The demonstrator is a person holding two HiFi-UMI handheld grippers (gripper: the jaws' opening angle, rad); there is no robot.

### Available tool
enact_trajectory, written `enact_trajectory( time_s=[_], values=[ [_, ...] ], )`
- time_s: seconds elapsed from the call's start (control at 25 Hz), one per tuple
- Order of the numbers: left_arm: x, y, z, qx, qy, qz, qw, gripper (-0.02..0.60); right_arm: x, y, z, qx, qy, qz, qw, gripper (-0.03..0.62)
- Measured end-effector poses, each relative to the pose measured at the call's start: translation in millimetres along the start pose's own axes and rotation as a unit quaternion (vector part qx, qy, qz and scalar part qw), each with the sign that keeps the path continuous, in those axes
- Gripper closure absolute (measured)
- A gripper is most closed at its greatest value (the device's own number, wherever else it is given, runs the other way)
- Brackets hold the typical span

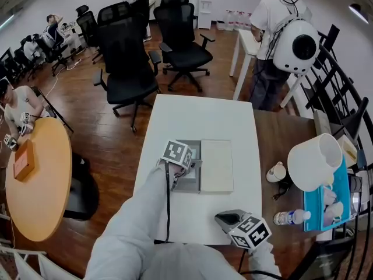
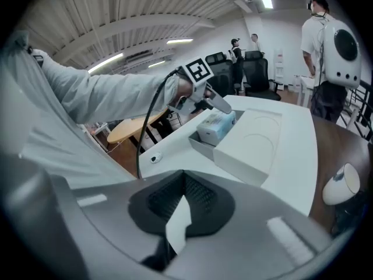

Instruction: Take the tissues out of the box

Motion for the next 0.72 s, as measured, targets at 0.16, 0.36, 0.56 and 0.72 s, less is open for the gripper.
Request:
enact_trajectory(
  time_s=[0.16,0.36,0.56,0.72],
  values=[
    [19,-3,0,-0.016,-0.033,-0.027,0.9990,0.049,-1,3,7,-0.008,0.000,-0.009,1.000,0.591],
    [23,-8,-3,-0.025,-0.045,-0.084,0.9952,0.175,-6,7,14,-0.012,0.001,-0.011,1.000,0.592],
    [22,-1,2,-0.023,-0.080,-0.111,0.9903,0.176,-6,8,17,-0.014,0.004,-0.015,1.000,0.592],
    [34,6,-4,-0.009,-0.076,-0.134,0.9881,0.188,-6,5,16,-0.020,0.007,-0.020,1.000,0.592]
  ],
)
Point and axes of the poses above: the fingertips, and each gripper's own axes: x forward along the fingers, y to its right, z out of its underside, the point moved 10 cm from there along -x, backward along the fingers, and after that the axes turned 10 degrees about -y, right-handed, at the moved point
